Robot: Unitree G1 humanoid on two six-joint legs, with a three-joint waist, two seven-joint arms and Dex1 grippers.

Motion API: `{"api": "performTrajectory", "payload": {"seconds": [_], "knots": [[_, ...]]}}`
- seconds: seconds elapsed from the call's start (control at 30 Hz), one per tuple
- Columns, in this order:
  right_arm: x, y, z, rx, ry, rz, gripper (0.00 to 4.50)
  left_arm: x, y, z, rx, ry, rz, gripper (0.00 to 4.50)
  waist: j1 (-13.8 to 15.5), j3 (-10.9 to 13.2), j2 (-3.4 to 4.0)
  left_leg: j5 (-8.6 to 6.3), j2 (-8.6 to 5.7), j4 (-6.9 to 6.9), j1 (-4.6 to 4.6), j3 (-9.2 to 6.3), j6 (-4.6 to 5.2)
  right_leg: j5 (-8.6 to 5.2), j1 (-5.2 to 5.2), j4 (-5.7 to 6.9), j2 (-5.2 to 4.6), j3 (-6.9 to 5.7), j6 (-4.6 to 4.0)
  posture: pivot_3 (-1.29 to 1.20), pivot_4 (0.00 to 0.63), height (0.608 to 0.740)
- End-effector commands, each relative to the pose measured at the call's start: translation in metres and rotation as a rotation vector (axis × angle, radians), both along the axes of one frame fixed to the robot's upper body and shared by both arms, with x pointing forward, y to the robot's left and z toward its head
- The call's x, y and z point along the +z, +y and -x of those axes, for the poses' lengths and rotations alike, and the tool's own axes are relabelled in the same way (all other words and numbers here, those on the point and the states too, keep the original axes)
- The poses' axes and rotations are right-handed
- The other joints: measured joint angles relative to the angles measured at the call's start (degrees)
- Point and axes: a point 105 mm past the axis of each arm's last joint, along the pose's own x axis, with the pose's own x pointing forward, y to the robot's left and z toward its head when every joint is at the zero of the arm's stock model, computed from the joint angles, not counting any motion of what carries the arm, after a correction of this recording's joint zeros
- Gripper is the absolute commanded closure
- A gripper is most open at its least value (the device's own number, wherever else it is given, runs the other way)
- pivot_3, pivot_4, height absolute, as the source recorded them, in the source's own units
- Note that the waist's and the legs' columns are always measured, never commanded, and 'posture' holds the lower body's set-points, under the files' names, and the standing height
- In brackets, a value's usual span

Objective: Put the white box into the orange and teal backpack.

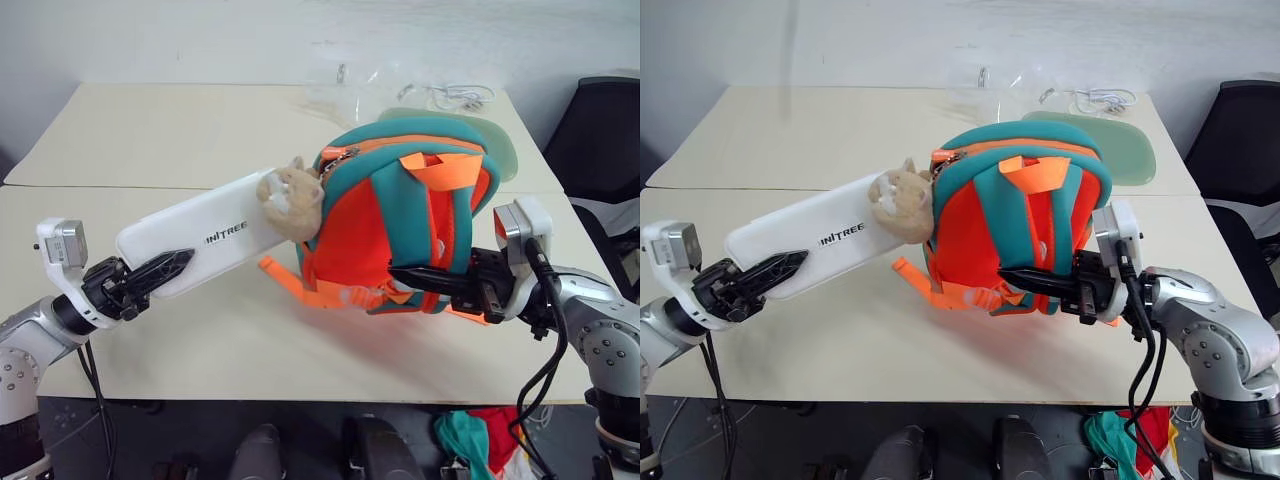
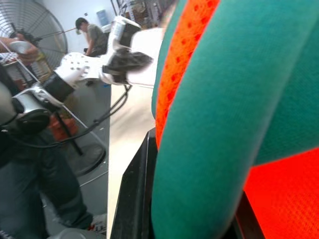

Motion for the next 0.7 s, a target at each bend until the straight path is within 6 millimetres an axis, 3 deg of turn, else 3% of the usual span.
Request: {"api": "performTrajectory", "payload": {"seconds": [0.03, 0.23, 0.33, 0.5, 0.7], "knots": [[-0.002, 0.001, -0.002, -0.002, -0.033, 0.002, 4.48, 0.028, -0.013, 0.009, -0.053, -0.142, -0.024, 3.18, 0.01, 0.0, 0.0, 0.01, 0.0, 0.01, 0.0, 0.0, -0.01, 0.0, 0.0, 0.01, 0.0, 0.0, 0.0, 0.0, 0.15, 0.74], [-0.009, 0.0, -0.008, -0.012, -0.032, 0.025, 4.48, 0.048, -0.023, 0.019, -0.135, -0.188, -0.044, 3.18, 0.01, 0.0, 0.0, 0.1, -0.03, 0.02, -0.07, 0.04, -0.17, 0.0, 0.0, -0.11, 0.0, 0.02, 0.01, 0.0, 0.15, 0.74], [-0.01, 0.001, -0.011, -0.018, -0.038, 0.025, 4.48, 0.045, -0.025, 0.025, -0.187, -0.154, -0.104, 3.18, -0.1, 0.01, -0.01, 0.1, -0.03, 0.02, -0.08, 0.05, -0.17, 0.01, 0.0, -0.13, 0.0, 0.03, 0.01, 0.0, 0.15, 0.74], [-0.011, 0.005, -0.012, -0.008, -0.036, 0.021, 4.48, 0.019, -0.025, 0.009, -0.158, -0.168, -0.252, 3.18, 0.0, 0.03, 0.04, 0.1, -0.04, 0.0, -0.03, 0.06, -0.18, 0.0, -0.01, -0.08, 0.01, 0.04, 0.0, 0.0, 0.15, 0.74], [-0.013, 0.006, -0.009, 0.016, -0.032, 0.042, 4.48, 0.012, -0.036, -0.015, -0.167, -0.271, -0.362, 3.18, 0.46, 0.02, 0.02, 0.06, -0.04, 0.03, -0.05, 0.05, -0.11, 0.0, 0.02, -0.11, 0.0, 0.02, 0.0, 0.0, 0.15, 0.74]]}}
